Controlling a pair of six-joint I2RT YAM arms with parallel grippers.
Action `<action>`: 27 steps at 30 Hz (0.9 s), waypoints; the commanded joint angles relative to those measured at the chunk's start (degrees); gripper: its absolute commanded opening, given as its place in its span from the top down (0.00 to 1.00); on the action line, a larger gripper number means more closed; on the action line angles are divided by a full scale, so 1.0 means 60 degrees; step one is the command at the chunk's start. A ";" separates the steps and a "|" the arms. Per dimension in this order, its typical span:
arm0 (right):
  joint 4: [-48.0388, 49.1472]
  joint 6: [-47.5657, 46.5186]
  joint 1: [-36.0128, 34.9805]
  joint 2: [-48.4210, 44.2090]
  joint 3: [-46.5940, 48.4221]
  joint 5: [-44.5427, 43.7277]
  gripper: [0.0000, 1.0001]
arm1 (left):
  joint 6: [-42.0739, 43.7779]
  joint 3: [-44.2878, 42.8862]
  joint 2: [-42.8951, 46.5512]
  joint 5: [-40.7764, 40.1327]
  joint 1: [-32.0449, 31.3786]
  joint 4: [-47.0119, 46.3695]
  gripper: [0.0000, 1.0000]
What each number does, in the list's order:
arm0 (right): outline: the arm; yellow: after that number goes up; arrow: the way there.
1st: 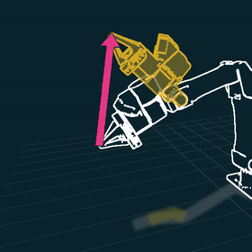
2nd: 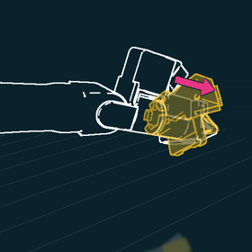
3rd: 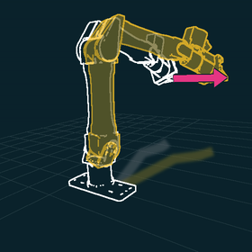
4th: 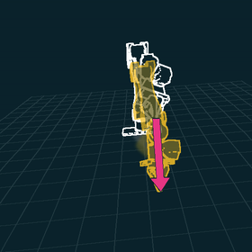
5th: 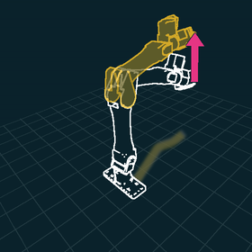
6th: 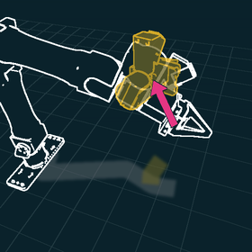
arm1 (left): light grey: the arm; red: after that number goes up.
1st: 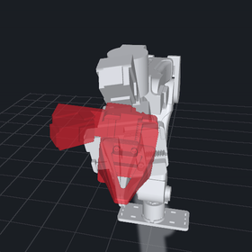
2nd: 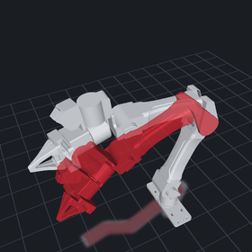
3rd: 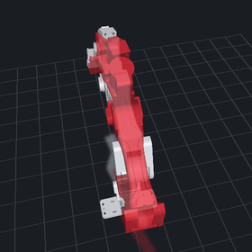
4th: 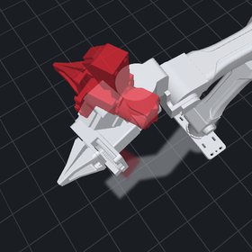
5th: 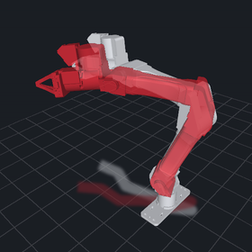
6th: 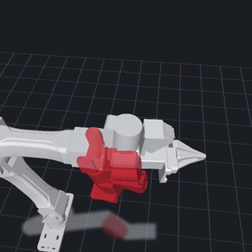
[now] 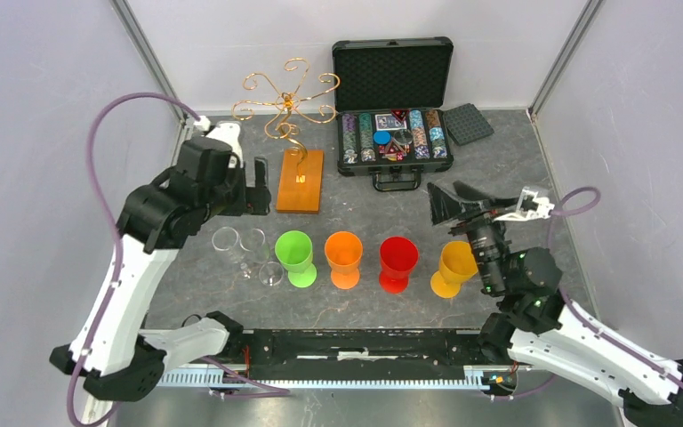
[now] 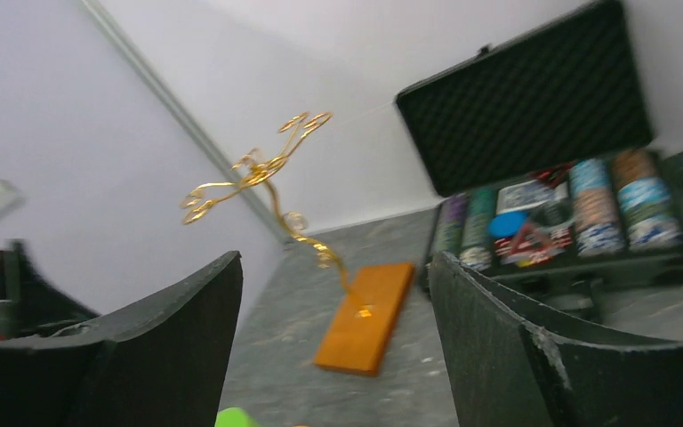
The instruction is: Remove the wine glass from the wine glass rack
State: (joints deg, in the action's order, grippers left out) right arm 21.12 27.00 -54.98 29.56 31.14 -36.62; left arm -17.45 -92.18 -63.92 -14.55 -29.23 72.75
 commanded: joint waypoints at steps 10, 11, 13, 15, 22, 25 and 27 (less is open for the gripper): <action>-0.4290 -0.6335 0.0005 -0.0533 0.3021 -0.3727 0.02 | -0.0368 -0.0109 0.2684 -0.2260 0.0016 -0.2018 0.00; -0.4356 -0.6461 0.0012 -0.0718 0.3060 -0.3781 0.02 | -0.0380 -0.0094 0.2864 -0.2066 0.0020 -0.2053 0.00; -0.4709 -0.6542 0.0009 -0.0990 0.3276 -0.3809 0.02 | -0.0362 -0.0145 0.3086 -0.1861 0.0012 -0.2041 0.00; -0.5037 -0.6522 0.0001 -0.1259 0.3511 -0.3982 0.02 | -0.0381 -0.0163 0.3298 -0.2057 0.0023 -0.1946 0.00; -0.5326 -0.6349 0.0008 -0.2382 0.3717 -0.4601 0.02 | -0.0294 -0.0213 0.4142 -0.2376 0.0024 -0.1930 0.00; -0.5337 -0.6159 0.0006 -0.2681 0.3746 -0.4719 0.02 | -0.0241 -0.0264 0.4296 -0.2451 0.0024 -0.1930 0.00; -0.5338 -0.6042 0.0011 -0.2809 0.3735 -0.4750 0.02 | -0.0241 -0.0295 0.4332 -0.2414 0.0016 -0.1930 0.00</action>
State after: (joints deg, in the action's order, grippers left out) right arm -10.07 -10.22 -54.98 13.87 52.23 -63.31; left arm -18.15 -92.36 -38.37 -27.46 -29.21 62.89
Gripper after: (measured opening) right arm 0.979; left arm 0.993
